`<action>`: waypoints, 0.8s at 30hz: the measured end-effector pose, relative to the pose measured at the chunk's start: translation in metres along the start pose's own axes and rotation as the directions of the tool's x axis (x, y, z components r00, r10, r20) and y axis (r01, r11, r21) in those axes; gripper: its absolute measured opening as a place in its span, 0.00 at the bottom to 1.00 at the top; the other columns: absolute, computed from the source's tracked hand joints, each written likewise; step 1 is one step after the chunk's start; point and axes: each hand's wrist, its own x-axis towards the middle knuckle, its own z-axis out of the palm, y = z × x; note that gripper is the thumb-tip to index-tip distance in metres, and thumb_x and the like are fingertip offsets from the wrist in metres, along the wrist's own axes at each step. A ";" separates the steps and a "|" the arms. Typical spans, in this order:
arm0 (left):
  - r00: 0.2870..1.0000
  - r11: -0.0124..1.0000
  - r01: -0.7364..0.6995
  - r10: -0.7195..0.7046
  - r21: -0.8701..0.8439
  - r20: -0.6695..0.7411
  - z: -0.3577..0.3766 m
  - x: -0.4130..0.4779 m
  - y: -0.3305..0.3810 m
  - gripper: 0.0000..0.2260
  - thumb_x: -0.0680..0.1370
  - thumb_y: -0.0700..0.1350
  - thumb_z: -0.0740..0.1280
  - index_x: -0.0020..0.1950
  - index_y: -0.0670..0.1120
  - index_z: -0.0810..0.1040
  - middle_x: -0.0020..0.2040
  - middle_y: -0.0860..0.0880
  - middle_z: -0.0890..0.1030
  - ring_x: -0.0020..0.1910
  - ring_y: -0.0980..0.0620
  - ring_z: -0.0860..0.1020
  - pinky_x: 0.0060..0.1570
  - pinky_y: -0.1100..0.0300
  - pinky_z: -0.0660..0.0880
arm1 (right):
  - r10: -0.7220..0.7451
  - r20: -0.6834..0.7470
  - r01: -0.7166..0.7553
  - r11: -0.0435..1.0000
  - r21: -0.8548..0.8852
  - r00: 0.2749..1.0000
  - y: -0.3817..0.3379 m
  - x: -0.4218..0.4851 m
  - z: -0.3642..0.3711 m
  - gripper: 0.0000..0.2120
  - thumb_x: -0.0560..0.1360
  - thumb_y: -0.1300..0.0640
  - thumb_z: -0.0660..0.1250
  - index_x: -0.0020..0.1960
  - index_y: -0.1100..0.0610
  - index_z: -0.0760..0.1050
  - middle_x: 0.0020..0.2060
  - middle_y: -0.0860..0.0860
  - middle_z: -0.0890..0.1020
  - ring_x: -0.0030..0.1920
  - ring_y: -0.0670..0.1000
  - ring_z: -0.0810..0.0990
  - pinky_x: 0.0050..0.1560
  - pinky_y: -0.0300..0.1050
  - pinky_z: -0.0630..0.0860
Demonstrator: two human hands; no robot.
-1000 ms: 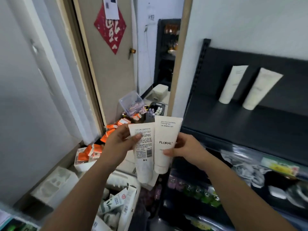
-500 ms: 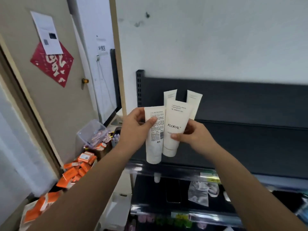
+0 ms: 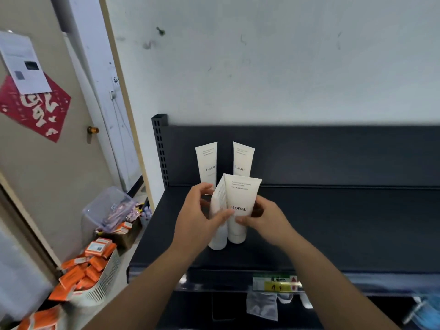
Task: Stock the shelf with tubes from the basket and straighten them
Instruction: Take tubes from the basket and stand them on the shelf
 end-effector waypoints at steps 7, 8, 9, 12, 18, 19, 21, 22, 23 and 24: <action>0.889 0.965 0.177 -0.073 -0.193 0.452 -0.007 -0.002 -0.022 0.36 0.70 0.36 0.61 0.74 0.61 0.58 0.66 0.66 0.72 0.67 0.64 0.69 0.67 0.58 0.68 | -0.003 0.025 0.004 0.998 -0.055 1.000 0.003 0.001 -0.001 0.22 0.69 0.56 0.77 0.61 0.45 0.77 0.52 0.42 0.83 0.53 0.42 0.81 0.55 0.46 0.80; 0.887 0.970 0.167 -0.069 -0.179 0.456 -0.007 -0.002 -0.022 0.35 0.73 0.36 0.64 0.74 0.60 0.57 0.66 0.65 0.72 0.67 0.64 0.70 0.67 0.57 0.69 | -0.005 0.022 0.007 0.998 -0.064 1.000 0.002 0.001 -0.001 0.22 0.69 0.56 0.77 0.61 0.45 0.77 0.52 0.41 0.83 0.53 0.42 0.81 0.55 0.45 0.80; 0.886 0.972 0.159 -0.063 -0.172 0.459 -0.006 -0.002 -0.024 0.34 0.75 0.37 0.67 0.75 0.59 0.57 0.66 0.63 0.72 0.67 0.63 0.70 0.67 0.57 0.70 | -0.007 0.020 0.008 0.997 -0.071 1.000 0.001 0.001 -0.001 0.23 0.69 0.56 0.77 0.61 0.45 0.77 0.52 0.41 0.83 0.53 0.41 0.81 0.54 0.43 0.79; 0.913 0.979 0.147 -0.080 -0.141 0.399 -0.002 -0.002 -0.029 0.36 0.73 0.43 0.74 0.74 0.57 0.57 0.67 0.58 0.72 0.65 0.61 0.72 0.63 0.58 0.74 | -0.008 0.019 0.010 0.997 -0.074 1.000 0.000 -0.001 -0.001 0.22 0.70 0.56 0.76 0.61 0.45 0.76 0.51 0.41 0.83 0.52 0.40 0.80 0.50 0.37 0.78; 0.979 0.985 0.173 -0.169 -0.023 0.113 0.013 0.006 -0.037 0.36 0.67 0.47 0.79 0.65 0.54 0.59 0.60 0.57 0.67 0.61 0.62 0.70 0.53 0.66 0.74 | -0.010 -0.014 0.009 0.998 -0.069 1.000 0.001 0.004 0.002 0.22 0.72 0.56 0.75 0.63 0.45 0.74 0.52 0.40 0.82 0.51 0.39 0.79 0.45 0.32 0.75; 0.975 0.983 0.180 -0.173 -0.045 0.139 0.015 0.007 -0.037 0.33 0.70 0.45 0.76 0.65 0.54 0.58 0.61 0.57 0.68 0.61 0.61 0.71 0.50 0.68 0.74 | -0.007 -0.024 0.005 0.998 -0.063 1.000 0.002 0.006 0.002 0.22 0.72 0.57 0.74 0.63 0.45 0.74 0.52 0.40 0.82 0.51 0.39 0.79 0.44 0.32 0.75; 0.963 0.976 0.203 -0.185 -0.076 0.197 0.015 0.007 -0.038 0.27 0.75 0.41 0.71 0.65 0.53 0.56 0.61 0.57 0.71 0.60 0.62 0.73 0.48 0.70 0.75 | 0.002 -0.037 -0.004 0.999 -0.050 0.999 0.004 0.010 0.003 0.22 0.73 0.57 0.74 0.64 0.45 0.73 0.53 0.40 0.81 0.52 0.38 0.79 0.46 0.32 0.76; 0.962 0.976 0.203 -0.185 -0.073 0.199 0.014 0.008 -0.038 0.26 0.76 0.40 0.69 0.64 0.51 0.56 0.61 0.57 0.71 0.58 0.65 0.74 0.48 0.71 0.74 | 0.004 -0.044 -0.006 0.999 -0.050 0.999 0.005 0.013 0.003 0.23 0.73 0.57 0.74 0.64 0.46 0.73 0.53 0.40 0.81 0.52 0.39 0.79 0.48 0.33 0.76; 0.966 0.979 0.196 -0.182 -0.061 0.186 0.014 0.011 -0.039 0.25 0.76 0.40 0.69 0.64 0.50 0.56 0.60 0.58 0.72 0.56 0.69 0.74 0.48 0.73 0.74 | 0.003 -0.053 -0.006 0.998 -0.055 0.999 0.006 0.017 0.003 0.23 0.73 0.58 0.74 0.65 0.46 0.73 0.53 0.40 0.81 0.52 0.39 0.79 0.49 0.34 0.76; 0.971 0.981 0.188 -0.177 -0.055 0.162 0.015 0.015 -0.040 0.25 0.76 0.40 0.70 0.63 0.49 0.57 0.59 0.59 0.72 0.55 0.71 0.73 0.47 0.75 0.73 | 0.000 -0.065 -0.004 0.998 -0.064 0.998 0.008 0.021 0.003 0.23 0.73 0.58 0.74 0.65 0.45 0.72 0.53 0.40 0.81 0.52 0.39 0.79 0.50 0.36 0.76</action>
